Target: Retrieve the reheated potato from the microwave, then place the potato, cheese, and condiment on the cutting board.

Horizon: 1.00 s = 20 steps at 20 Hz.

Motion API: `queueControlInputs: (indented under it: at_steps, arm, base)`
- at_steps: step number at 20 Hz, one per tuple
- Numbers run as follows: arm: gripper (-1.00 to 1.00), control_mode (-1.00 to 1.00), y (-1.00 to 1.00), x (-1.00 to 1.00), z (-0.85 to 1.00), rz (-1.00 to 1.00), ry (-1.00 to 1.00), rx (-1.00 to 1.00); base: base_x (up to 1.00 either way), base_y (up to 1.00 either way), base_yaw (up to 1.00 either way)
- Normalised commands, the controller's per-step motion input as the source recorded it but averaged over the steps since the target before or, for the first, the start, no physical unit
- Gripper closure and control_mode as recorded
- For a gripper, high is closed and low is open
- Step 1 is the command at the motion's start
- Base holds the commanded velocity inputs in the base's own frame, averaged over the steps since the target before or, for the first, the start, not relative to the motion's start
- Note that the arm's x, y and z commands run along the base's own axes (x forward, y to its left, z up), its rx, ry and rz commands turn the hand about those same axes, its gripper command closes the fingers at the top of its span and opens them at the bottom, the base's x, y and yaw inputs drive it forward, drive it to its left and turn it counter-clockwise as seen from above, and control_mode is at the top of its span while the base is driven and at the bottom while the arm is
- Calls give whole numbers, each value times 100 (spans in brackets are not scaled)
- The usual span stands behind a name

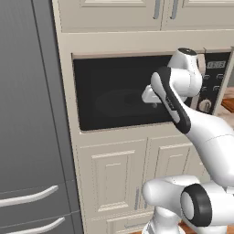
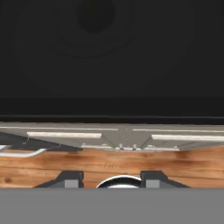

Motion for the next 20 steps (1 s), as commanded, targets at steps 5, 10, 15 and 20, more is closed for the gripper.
queueControlInputs:
  at_steps: [5,10,15,20]
  arm:
    - [-100,-100,-6,-14,0,-1,-2,6]
    - [-100,-100,-14,-36,0,0,-30,0]
    - [-100,-100,-24,-27,5,0,-31,-1]
    - [-100,-100,-47,-28,12,0,-26,-4]
  base:
    - [0,0,0]
    - [0,0,0]
    - [0,0,0]
    - [0,0,0]
